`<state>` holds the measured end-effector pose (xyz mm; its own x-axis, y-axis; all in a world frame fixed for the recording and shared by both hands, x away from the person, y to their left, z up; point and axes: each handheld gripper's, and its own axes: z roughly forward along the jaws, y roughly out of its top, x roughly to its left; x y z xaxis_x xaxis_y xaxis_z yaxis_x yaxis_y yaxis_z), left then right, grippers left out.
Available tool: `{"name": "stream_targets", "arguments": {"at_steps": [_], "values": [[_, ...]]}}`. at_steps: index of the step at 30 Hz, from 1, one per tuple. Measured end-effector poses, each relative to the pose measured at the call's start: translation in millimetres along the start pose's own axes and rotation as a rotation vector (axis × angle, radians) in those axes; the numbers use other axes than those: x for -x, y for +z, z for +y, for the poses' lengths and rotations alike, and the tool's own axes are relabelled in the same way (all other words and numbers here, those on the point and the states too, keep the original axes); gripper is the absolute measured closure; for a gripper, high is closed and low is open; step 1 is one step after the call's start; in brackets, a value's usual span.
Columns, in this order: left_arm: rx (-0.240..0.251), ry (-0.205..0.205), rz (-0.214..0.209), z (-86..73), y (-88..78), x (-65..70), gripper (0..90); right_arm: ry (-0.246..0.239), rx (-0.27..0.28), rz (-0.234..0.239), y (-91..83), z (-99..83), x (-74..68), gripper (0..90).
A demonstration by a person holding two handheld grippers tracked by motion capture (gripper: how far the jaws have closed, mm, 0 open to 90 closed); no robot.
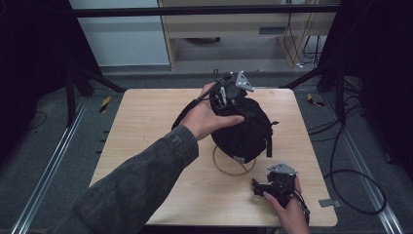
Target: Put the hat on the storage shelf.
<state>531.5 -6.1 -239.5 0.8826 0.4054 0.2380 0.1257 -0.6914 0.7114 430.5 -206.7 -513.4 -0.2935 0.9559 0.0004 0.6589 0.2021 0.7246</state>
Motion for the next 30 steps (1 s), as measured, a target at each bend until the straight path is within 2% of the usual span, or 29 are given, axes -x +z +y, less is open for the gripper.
{"name": "stream_targets", "arguments": {"at_steps": [4, 10, 18, 30], "values": [[0.012, -0.006, -0.01, -3.3, -4.9, 3.8, 15.8, 0.0, 0.0, 0.0, 0.0, 0.0, 0.0, 0.4], [0.025, -0.014, -0.007, -15.6, -17.0, 8.5, 10.3, 0.0, 0.0, 0.0, 0.0, 0.0, 0.0, 0.4], [0.038, -0.041, 0.007, -34.5, -36.1, 7.9, 8.3, 0.0, 0.0, 0.0, 0.0, 0.0, 0.0, 0.4], [0.035, -0.075, 0.01, -65.1, -54.6, 9.8, 7.4, 0.0, 0.0, 0.0, 0.0, 0.0, 0.0, 0.4]]}}
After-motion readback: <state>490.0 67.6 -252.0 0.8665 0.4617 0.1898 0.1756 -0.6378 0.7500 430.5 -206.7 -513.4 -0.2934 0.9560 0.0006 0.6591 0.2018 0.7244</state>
